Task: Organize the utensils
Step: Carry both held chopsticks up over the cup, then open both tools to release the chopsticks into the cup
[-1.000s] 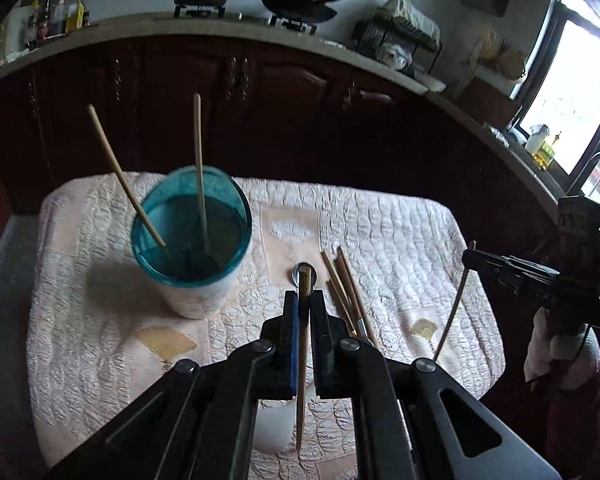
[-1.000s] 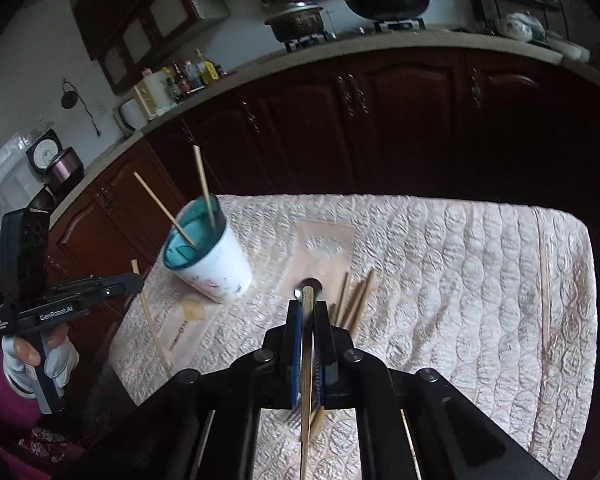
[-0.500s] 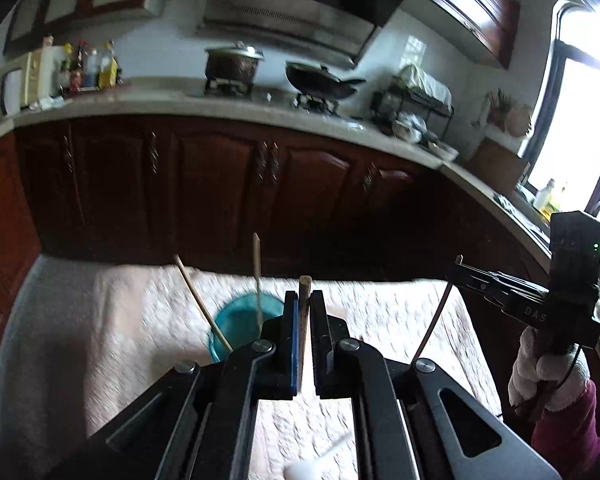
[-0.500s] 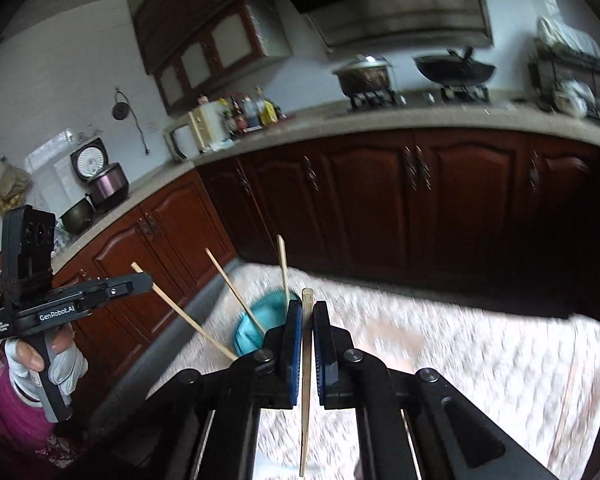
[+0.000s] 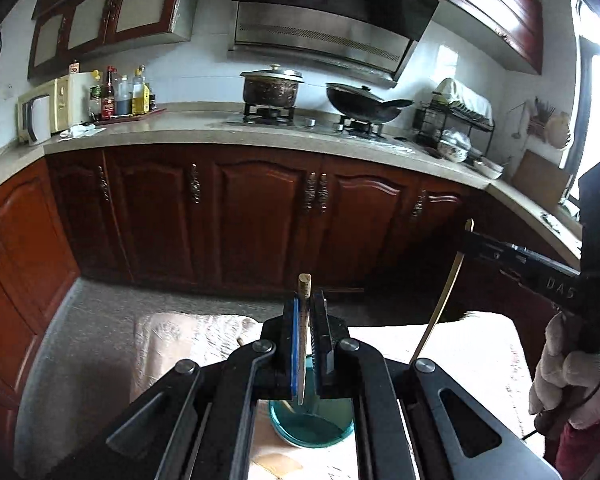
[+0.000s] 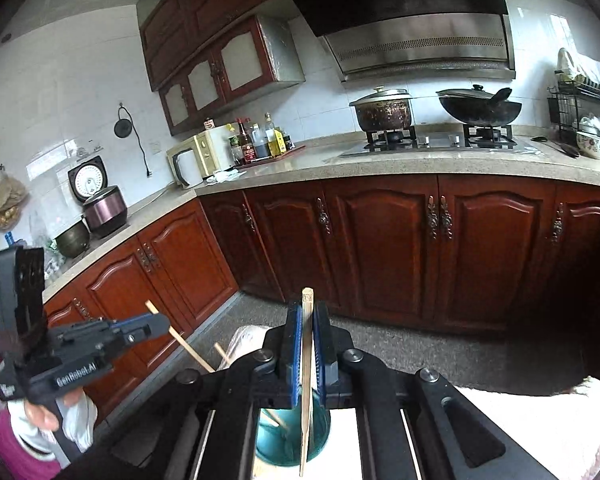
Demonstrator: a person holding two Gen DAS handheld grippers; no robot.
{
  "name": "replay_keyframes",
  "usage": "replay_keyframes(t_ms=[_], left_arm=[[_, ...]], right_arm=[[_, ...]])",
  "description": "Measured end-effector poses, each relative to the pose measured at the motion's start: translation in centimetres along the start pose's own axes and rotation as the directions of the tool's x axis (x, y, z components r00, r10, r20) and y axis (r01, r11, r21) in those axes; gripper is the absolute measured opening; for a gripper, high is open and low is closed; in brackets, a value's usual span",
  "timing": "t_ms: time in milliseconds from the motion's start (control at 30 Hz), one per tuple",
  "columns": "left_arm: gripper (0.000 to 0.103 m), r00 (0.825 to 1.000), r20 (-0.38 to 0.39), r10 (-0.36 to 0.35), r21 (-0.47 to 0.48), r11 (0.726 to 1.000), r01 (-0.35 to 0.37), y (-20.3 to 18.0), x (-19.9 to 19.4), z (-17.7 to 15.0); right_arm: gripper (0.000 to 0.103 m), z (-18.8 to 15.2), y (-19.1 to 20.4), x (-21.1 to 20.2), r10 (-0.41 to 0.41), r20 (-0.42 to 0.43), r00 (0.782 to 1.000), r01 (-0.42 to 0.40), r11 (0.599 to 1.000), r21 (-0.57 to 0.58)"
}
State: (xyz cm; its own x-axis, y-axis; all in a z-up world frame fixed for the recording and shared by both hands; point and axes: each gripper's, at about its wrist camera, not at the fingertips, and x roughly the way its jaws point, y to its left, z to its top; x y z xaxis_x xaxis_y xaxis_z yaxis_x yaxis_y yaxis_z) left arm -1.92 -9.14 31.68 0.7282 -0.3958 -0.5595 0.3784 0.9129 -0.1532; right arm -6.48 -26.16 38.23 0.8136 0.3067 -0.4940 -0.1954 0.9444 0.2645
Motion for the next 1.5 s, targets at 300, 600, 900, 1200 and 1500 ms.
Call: replay_keyframes(t_ms=[300, 600, 900, 1200, 1500], left_arm=[[0.005, 0.996, -0.082, 0.037, 0.027, 0.999, -0.035, -0.1, 5.0, -2.6], [0.005, 0.989, -0.147, 0.032, -0.006, 0.999, -0.033, 0.2, 8.1, -4.6], [0.005, 0.985, -0.167, 0.033, -0.026, 0.999, -0.038, 0.2, 9.2, -4.8], [0.026, 0.985, -0.17, 0.041, -0.025, 0.999, -0.046, -0.1, 8.7, -5.3], [0.047, 0.989, -0.145, 0.041, -0.032, 0.998, -0.047, -1.2, 7.1, -6.3]], right_arm=[[0.007, -1.6, -0.4, 6.8, -0.032, -0.06, 0.998, 0.032, 0.999, -0.004], [0.007, -5.9, -1.9, 11.3, -0.015, -0.18, 0.984, 0.017, 1.0, 0.013], [0.011, -7.5, -3.1, 12.7, 0.009, -0.226, 0.974, 0.004, 0.998, 0.055], [0.018, -8.6, -3.6, 11.8, 0.01, -0.249, 0.969, 0.009, 0.997, 0.075], [0.02, -10.1, -3.4, 9.0, 0.0, -0.254, 0.967, 0.019, 0.997, 0.07]])
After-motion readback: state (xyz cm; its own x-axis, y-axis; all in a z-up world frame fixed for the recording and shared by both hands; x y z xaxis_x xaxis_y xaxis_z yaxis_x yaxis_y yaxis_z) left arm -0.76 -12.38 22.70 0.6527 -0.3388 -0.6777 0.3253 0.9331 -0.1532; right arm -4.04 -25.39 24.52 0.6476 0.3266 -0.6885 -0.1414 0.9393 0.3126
